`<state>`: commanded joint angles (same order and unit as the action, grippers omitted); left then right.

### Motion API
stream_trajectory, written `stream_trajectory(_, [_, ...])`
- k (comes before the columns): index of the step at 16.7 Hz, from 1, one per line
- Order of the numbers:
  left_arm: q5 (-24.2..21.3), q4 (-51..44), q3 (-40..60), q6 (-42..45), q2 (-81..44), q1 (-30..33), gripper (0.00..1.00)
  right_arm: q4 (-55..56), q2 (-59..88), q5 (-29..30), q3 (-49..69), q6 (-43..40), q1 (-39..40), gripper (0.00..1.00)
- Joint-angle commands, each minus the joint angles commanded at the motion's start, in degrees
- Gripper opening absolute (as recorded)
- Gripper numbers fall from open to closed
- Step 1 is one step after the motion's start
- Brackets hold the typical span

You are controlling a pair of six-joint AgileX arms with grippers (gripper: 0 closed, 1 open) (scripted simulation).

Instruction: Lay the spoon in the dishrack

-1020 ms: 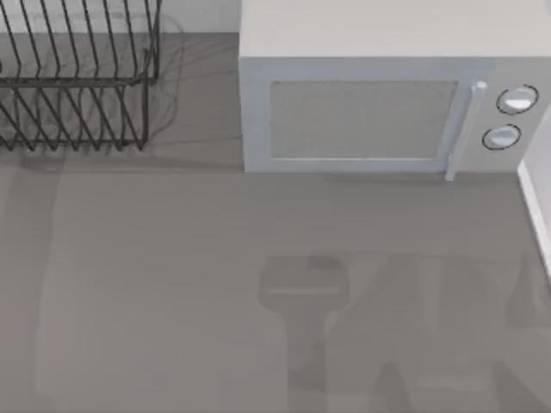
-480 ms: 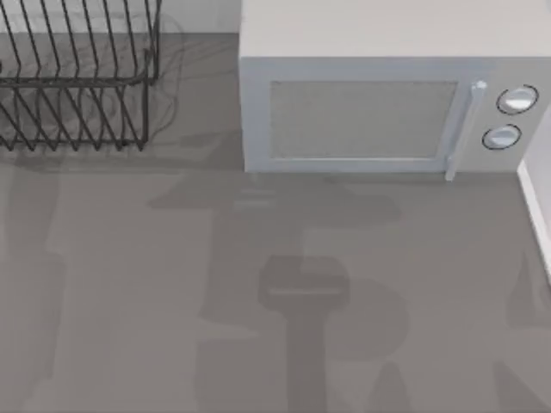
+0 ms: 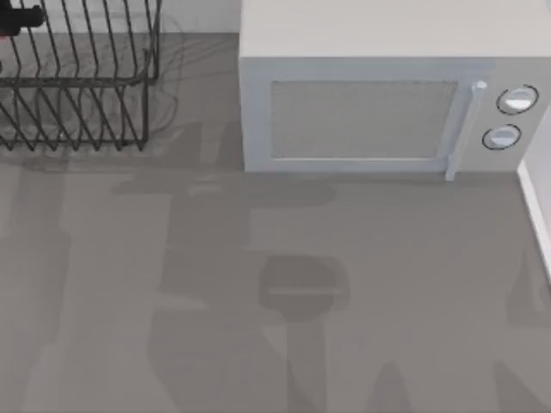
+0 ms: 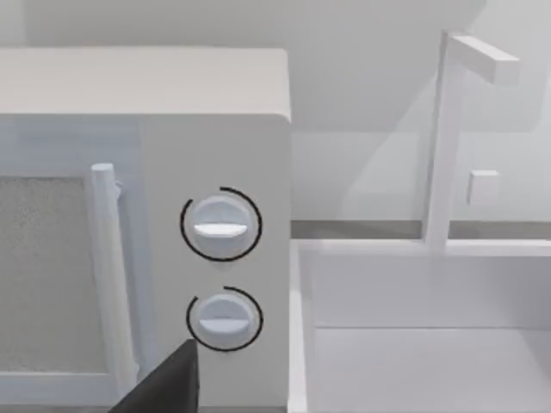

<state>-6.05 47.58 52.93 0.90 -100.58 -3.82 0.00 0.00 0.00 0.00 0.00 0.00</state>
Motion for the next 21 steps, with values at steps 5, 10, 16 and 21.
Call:
stream_trajectory(5, [0.0,0.0,0.0,0.0,0.0,0.0,0.23,0.0,0.0,0.0,0.0,0.0,0.0,1.0])
stream_trajectory(10, [0.0,0.0,0.0,0.0,0.0,0.0,0.6,0.0,0.0,0.0,0.0,0.0,0.0,1.0])
stream_trajectory(16, [0.0,0.0,0.0,0.0,0.0,0.0,1.0,0.0,0.0,0.0,0.0,0.0,0.0,1.0])
stream_trajectory(21, [0.0,0.0,0.0,0.0,0.0,0.0,1.0,0.0,0.0,0.0,0.0,0.0,0.0,1.0])
